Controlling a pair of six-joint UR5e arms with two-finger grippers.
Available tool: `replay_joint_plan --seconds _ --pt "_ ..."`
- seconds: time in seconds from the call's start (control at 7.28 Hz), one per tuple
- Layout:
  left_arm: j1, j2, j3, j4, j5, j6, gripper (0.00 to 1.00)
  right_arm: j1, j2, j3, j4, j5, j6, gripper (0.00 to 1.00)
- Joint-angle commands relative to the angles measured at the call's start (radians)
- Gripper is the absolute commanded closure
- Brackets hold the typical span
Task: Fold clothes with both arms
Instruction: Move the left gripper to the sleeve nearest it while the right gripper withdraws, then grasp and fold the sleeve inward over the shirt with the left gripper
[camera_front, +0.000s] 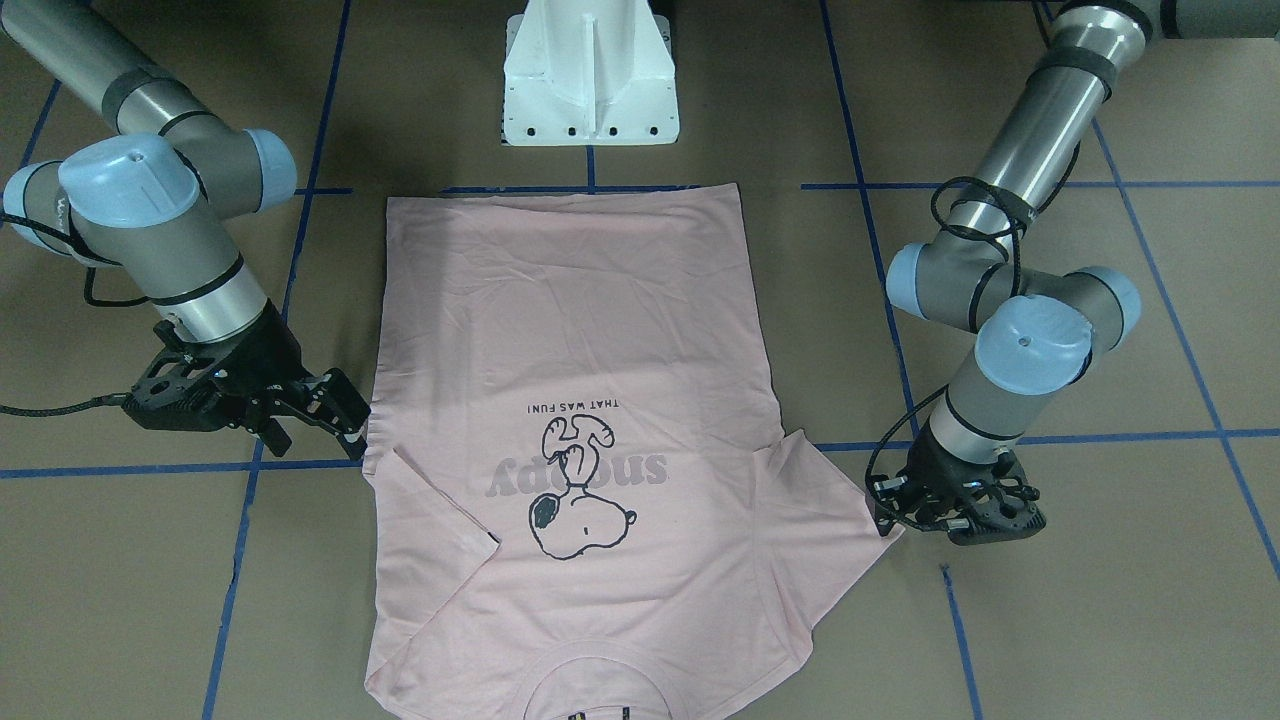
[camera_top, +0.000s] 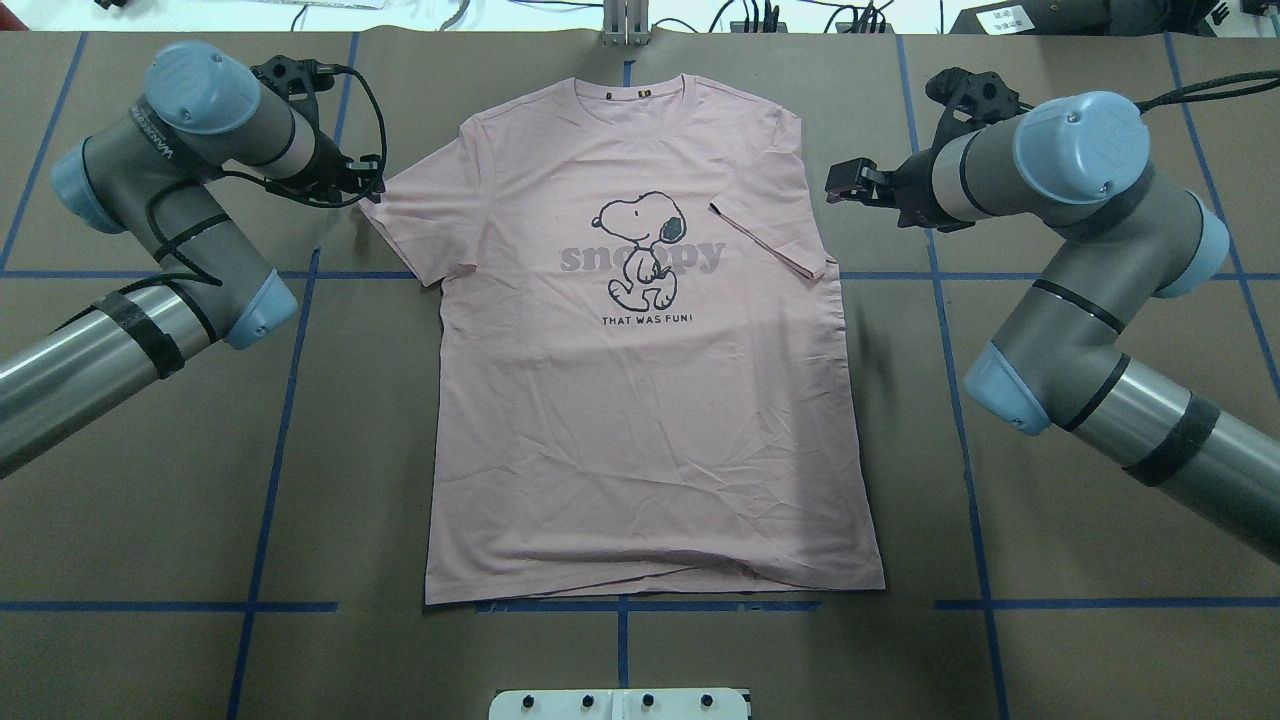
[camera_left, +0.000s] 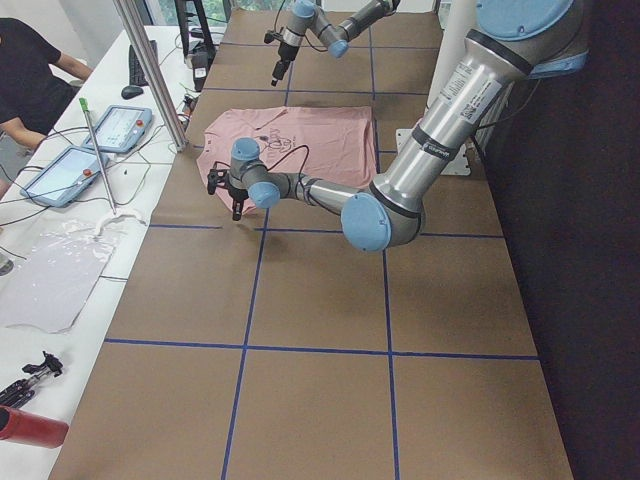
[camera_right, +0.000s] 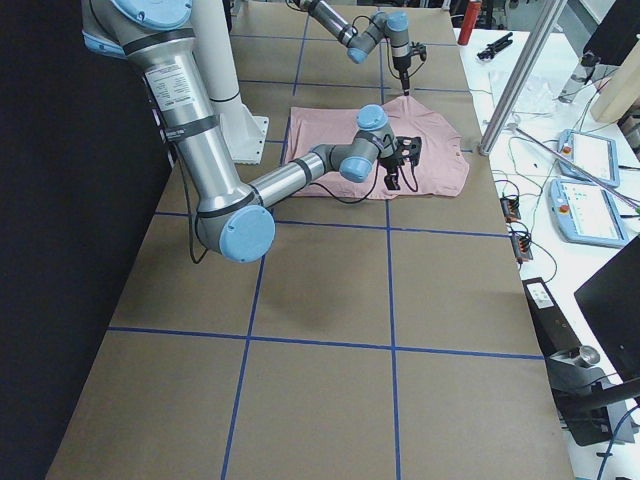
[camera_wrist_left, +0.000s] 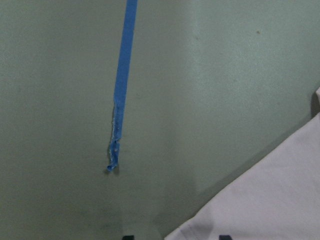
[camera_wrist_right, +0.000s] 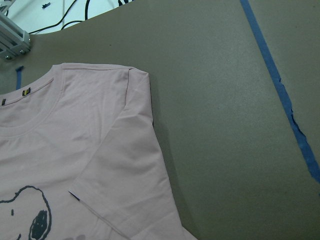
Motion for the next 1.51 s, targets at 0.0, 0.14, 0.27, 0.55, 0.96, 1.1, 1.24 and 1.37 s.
replay_joint_plan --seconds 0.0,0.14,0.27,0.55,0.96,1.1,1.24,1.37 --pt "0.000 -0.005 0.007 0.000 0.002 0.000 0.51 0.002 -0.001 0.003 0.001 0.000 0.000 0.00" --pt "0.006 -0.004 0.008 0.000 0.002 0.000 0.53 0.002 0.000 0.003 0.000 0.000 0.002 0.00" --pt "0.006 -0.005 0.008 0.000 0.002 0.000 0.54 0.000 0.000 0.003 0.000 0.000 0.002 0.00" --pt "0.009 -0.005 0.008 -0.002 0.014 0.000 0.62 0.002 0.000 0.001 0.000 0.000 0.002 0.00" --pt "0.009 -0.005 -0.006 0.000 0.013 0.005 1.00 0.002 0.000 0.001 0.000 0.000 0.002 0.00" --pt "0.003 0.013 -0.086 0.011 0.008 0.008 1.00 0.002 0.000 0.003 0.000 0.000 0.002 0.00" --pt "0.004 0.063 -0.184 0.017 0.010 -0.003 1.00 0.002 0.000 0.003 0.000 0.000 0.002 0.00" --pt "0.012 0.072 -0.266 0.070 0.010 -0.058 1.00 0.003 -0.003 0.001 -0.007 0.017 0.000 0.00"
